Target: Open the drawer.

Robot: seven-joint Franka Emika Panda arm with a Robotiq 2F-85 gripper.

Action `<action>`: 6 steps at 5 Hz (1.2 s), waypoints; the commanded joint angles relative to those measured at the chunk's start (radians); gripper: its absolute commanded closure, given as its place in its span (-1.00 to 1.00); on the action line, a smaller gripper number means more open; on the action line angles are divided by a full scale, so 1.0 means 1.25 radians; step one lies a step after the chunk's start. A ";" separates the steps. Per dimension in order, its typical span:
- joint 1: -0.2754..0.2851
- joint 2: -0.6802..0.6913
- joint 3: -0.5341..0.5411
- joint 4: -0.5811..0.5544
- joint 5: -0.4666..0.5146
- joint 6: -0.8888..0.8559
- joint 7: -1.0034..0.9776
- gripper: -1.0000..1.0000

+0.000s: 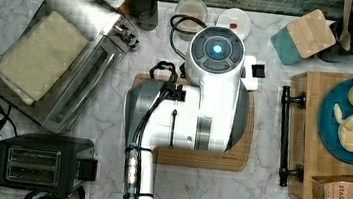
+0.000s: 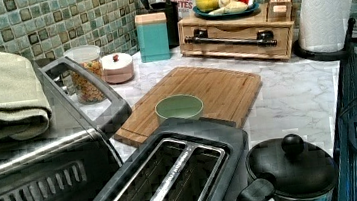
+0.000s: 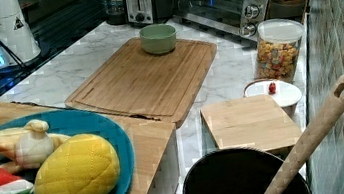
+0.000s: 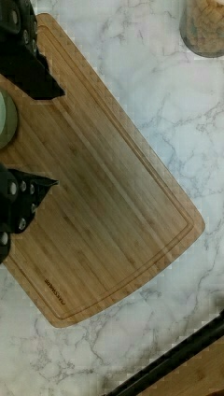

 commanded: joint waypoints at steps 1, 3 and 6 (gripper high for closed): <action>0.002 0.000 0.003 -0.009 -0.003 0.000 -0.001 -1.00; -0.028 -0.058 -0.012 -0.149 -0.077 0.104 -0.289 -1.00; -0.039 -0.104 -0.147 -0.244 -0.107 0.200 -0.657 -1.00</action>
